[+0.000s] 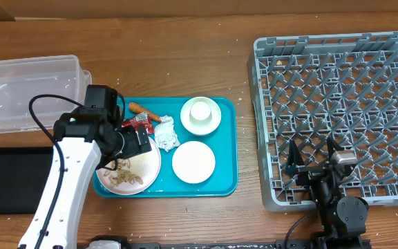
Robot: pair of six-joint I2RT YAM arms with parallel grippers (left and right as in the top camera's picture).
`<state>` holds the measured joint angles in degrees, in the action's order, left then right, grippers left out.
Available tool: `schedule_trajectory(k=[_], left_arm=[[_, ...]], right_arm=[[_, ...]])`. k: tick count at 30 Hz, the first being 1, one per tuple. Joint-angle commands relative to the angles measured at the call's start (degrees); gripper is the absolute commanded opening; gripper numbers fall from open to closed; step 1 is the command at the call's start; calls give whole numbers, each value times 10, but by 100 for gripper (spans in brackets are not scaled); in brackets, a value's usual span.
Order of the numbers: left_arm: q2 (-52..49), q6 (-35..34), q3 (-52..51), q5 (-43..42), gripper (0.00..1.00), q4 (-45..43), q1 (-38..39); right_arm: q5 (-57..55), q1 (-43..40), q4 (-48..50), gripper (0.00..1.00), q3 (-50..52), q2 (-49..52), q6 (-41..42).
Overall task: Sort waste into correct bins and load items into the dishwasher
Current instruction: 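Lift the left gripper and lower it onto the white plate edge, then grip the white plate rim with the left gripper beside the tissue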
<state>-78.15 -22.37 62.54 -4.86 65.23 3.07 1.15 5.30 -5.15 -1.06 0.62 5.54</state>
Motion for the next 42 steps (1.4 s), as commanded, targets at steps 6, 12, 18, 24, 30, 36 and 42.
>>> schedule_trajectory(k=[6, 12, 18, 24, 30, 36, 42], left_arm=[[-33, -118, -56, -7, 100, -66, 52], [-61, -123, -56, -21, 100, -71, 66], [-111, -133, -56, 5, 100, -90, 91], [-158, -159, -55, 55, 100, -98, 116], [-165, -165, -55, 76, 100, -103, 116], [-172, -161, -55, 76, 100, -123, 136], [-182, -156, -55, 118, 100, -132, 182]], right_arm=[[-2, 1, 3, 100, 6, -5, -2], [-2, 1, 3, 100, 6, -5, -2], [-2, 1, 3, 100, 6, -5, -2], [-2, 1, 3, 100, 6, -5, -2], [-2, 1, 3, 100, 6, -5, -2], [-2, 1, 3, 100, 6, -5, -2], [-2, 1, 3, 100, 6, -5, -2]])
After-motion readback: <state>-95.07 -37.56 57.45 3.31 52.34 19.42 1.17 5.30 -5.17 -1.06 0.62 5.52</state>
